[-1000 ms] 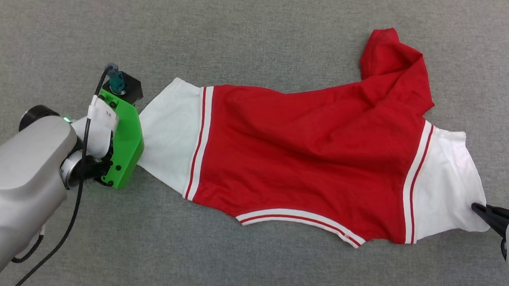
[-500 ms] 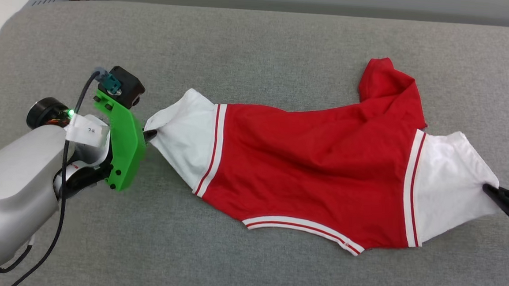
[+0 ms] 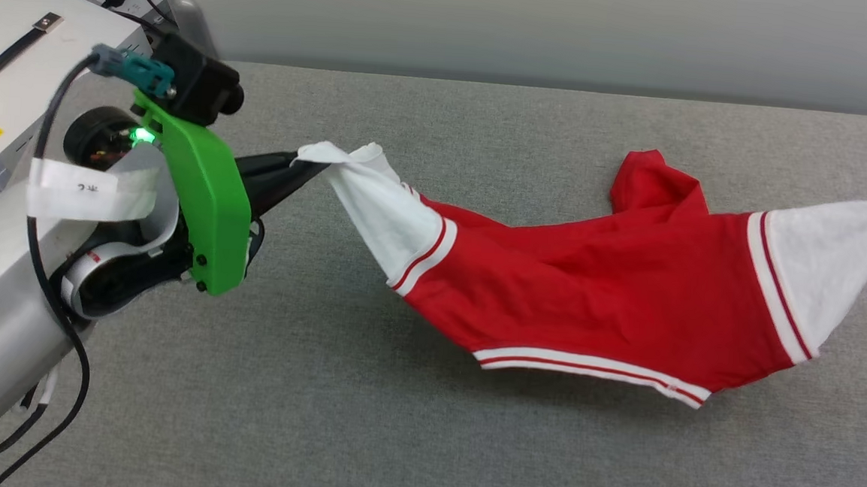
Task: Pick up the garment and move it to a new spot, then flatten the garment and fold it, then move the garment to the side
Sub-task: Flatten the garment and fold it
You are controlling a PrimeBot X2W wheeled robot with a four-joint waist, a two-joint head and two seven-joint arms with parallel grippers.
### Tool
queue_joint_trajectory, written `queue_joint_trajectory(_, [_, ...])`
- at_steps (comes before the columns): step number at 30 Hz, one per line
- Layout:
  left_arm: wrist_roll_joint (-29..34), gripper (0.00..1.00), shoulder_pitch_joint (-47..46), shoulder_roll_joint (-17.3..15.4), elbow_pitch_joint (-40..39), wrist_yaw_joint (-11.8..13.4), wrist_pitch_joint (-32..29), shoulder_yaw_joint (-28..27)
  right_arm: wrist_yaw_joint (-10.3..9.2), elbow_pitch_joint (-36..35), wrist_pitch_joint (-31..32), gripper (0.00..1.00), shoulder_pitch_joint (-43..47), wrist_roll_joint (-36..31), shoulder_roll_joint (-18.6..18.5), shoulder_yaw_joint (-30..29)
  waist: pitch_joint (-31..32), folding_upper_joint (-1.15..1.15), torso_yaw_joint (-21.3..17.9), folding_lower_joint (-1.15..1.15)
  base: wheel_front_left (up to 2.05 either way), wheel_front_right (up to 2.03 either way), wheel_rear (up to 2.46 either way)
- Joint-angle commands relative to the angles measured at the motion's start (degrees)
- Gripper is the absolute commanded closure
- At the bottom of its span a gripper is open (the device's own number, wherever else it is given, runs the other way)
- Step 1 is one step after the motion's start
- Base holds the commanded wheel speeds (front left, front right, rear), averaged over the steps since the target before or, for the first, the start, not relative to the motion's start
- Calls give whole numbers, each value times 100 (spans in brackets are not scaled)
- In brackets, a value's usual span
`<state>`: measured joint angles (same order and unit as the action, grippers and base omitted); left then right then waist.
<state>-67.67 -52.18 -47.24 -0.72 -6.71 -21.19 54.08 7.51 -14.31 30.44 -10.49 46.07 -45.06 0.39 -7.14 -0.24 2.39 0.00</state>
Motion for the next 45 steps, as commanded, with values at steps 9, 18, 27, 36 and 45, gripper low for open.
queue_joint_trajectory(9, [-127, 100, -1000, 286, -260, 20, 345, -598, -2, 202, -298, 100, -1779, -211, -244, 333, -443, 24, -60, 0, 0, 0, 0])
queue_joint_trajectory(18, [372, 100, -2616, 1032, 766, -53, 703, -889, -2, 1247, -433, 100, -4388, -611, -178, 1238, -1354, 24, -126, 0, 0, 0, 0])
queue_joint_trajectory(27, [626, 100, -4207, 1423, 1979, -74, 1066, -1136, -2, 2690, -944, 100, -6871, -1238, 367, 2057, -2025, 24, -232, 0, 0, 0, 0])
queue_joint_trajectory(36, [498, 100, -5289, 1463, 2696, -77, 1488, -1135, -2, 4148, -1648, 100, -8665, -1717, 806, 2548, -2313, 24, -300, 0, 0, 0, 0])
queue_joint_trajectory(45, [287, 100, -5332, 1380, 3097, -77, 1821, -759, -2, 5105, -2172, 100, -9248, -1664, 1074, 3143, -2496, 24, -296, 0, 0, 0, 0])
